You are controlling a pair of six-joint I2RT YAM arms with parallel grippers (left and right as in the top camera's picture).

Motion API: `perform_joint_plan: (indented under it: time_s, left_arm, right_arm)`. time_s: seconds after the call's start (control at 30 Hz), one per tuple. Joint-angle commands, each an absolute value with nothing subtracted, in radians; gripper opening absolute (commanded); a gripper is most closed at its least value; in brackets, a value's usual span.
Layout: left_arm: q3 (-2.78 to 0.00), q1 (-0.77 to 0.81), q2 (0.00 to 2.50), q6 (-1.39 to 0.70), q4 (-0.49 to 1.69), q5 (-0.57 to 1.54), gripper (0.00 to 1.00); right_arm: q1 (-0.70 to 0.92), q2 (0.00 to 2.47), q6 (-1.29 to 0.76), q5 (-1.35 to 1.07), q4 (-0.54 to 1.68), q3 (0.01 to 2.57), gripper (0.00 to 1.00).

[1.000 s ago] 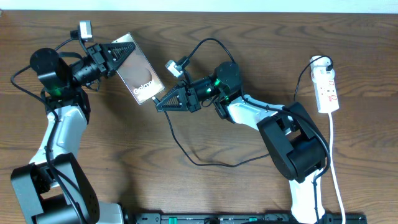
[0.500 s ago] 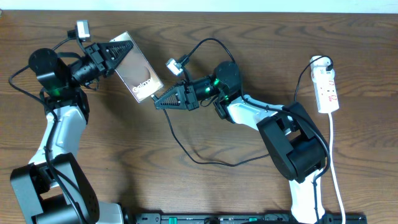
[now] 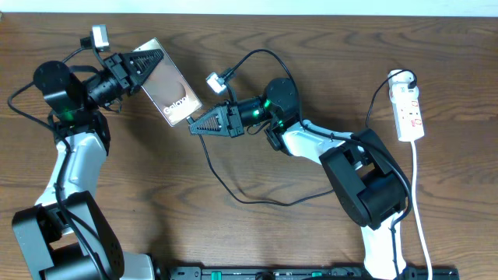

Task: Plug charger to phone and switch on socket
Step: 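Push the USB-C plug into the phone's bottom port with the right gripper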

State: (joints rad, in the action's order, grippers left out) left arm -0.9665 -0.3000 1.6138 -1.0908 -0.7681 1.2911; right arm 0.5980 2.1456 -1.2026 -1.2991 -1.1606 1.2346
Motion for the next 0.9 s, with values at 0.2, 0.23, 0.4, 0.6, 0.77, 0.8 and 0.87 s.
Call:
perform_joint_plan:
  time_s: [0.2, 0.23, 0.4, 0.6, 0.77, 0.8, 0.87]
  left_arm:
    - [-0.984, -0.233, 1.596, -1.066, -0.772, 1.408, 0.07]
    - [-0.984, -0.233, 1.596, -1.066, -0.772, 1.410, 0.07]
    - [-0.984, -0.233, 1.596, -1.066, -0.773, 1.415, 0.08]
    - [-0.984, -0.233, 1.596, -1.041, -0.773, 1.414, 0.07]
    - [-0.984, -0.257, 1.596, -1.031, -0.772, 1.398, 0.07]
    - [-0.984, -0.262, 1.596, -1.029, -0.772, 1.398, 0.07]
    - [-0.984, -0.288, 1.596, -1.029, -0.772, 1.399, 0.08]
  right_arm:
    - [0.595, 2.145, -1.210, -1.150, -1.164, 1.242, 0.01]
    - [0.595, 2.145, -1.210, -1.150, -1.164, 1.242, 0.01]
    - [0.590, 2.145, -1.211, -1.150, -1.175, 1.242, 0.01]
    - [0.590, 2.145, -1.211, -1.151, -1.174, 1.242, 0.07]
    - [0.590, 2.145, -1.210, -1.156, -1.174, 1.242, 0.78]
    - [0.590, 2.145, -1.210, -1.159, -1.174, 1.242, 0.99]
    - [0.591, 2.145, -1.198, -1.172, -1.174, 1.242, 0.99]
